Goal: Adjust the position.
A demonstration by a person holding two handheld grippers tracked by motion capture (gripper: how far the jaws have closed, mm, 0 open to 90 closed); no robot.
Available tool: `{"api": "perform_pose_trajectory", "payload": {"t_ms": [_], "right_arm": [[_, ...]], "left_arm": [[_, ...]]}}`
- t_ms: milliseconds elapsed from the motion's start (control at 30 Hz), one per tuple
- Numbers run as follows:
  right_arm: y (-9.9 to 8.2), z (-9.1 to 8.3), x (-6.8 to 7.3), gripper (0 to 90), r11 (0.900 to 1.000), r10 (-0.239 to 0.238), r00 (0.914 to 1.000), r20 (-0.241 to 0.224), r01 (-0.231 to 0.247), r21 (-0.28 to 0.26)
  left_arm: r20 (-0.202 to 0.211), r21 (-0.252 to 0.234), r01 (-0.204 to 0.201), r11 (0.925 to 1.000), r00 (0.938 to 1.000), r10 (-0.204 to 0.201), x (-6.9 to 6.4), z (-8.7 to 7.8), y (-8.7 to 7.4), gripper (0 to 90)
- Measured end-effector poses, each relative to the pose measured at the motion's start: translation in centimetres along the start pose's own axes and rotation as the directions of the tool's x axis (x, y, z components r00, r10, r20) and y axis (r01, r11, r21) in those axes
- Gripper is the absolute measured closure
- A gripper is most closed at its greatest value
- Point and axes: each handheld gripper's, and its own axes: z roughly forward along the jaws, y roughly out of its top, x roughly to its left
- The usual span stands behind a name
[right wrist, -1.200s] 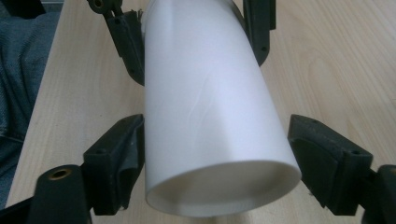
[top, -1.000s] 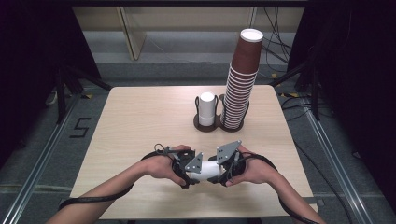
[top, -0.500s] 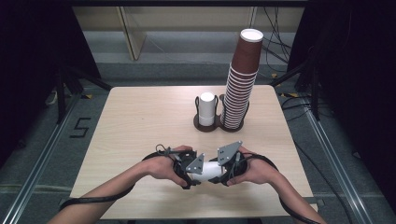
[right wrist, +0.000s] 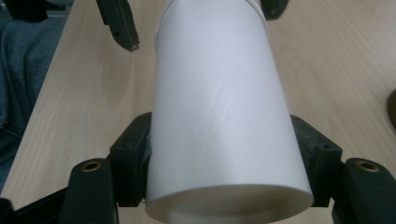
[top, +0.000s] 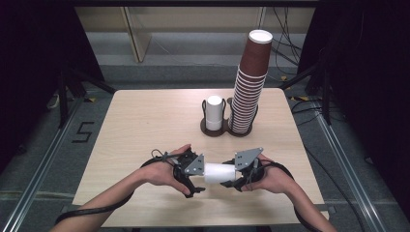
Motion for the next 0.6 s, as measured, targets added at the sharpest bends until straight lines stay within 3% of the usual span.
{"api": "perform_pose_trajectory", "payload": {"t_ms": [33,67,100,167,200,300,467,600], "right_arm": [[-0.2,-0.3,0.1,34.3,0.9997,0.018,0.9997,0.019,-0.017,-0.015],[-0.5,-0.4,0.1,34.2,0.9990,0.032,0.9991,0.027,-0.031,-0.033],[-0.7,-0.5,0.2,34.2,0.9976,0.044,0.9986,0.030,-0.042,-0.054],[-1.1,-0.8,0.2,34.1,0.9950,0.059,0.9967,0.056,-0.054,-0.084],[-1.2,-0.9,0.4,34.0,0.9917,0.085,0.9950,0.052,-0.079,-0.101],[-1.8,-1.0,0.5,33.8,0.9861,0.092,0.9933,0.070,-0.081,-0.145],[-2.3,-0.9,0.9,33.7,0.9803,0.120,0.9900,0.075,-0.106,-0.167],[-2.4,-0.7,1.0,33.6,0.9750,0.120,0.9897,0.078,-0.103,-0.197]], "left_arm": [[-0.002,0.007,-0.014,0.9999,0.9999,0.014,0.2,-0.3,-0.1,4.5],[-0.005,-0.027,0.012,0.9996,0.9999,-0.012,0.3,-0.3,-0.3,5.3],[0.004,-0.028,0.020,0.9994,0.9998,-0.020,0.4,-0.5,-0.4,6.0],[-0.004,-0.095,0.058,0.9938,0.9983,-0.058,0.6,-0.5,-0.7,7.1],[-0.001,-0.115,0.073,0.9907,0.9973,-0.073,0.7,-0.6,-0.8,7.3],[-0.003,-0.150,0.098,0.9838,0.9950,-0.100,0.9,-0.5,-1.0,8.5],[0.011,-0.173,0.115,0.9782,0.9933,-0.115,1.0,-0.5,-1.0,8.5],[0.012,-0.171,0.118,0.9782,0.9930,-0.118,1.1,-0.2,-1.0,6.3]]}}
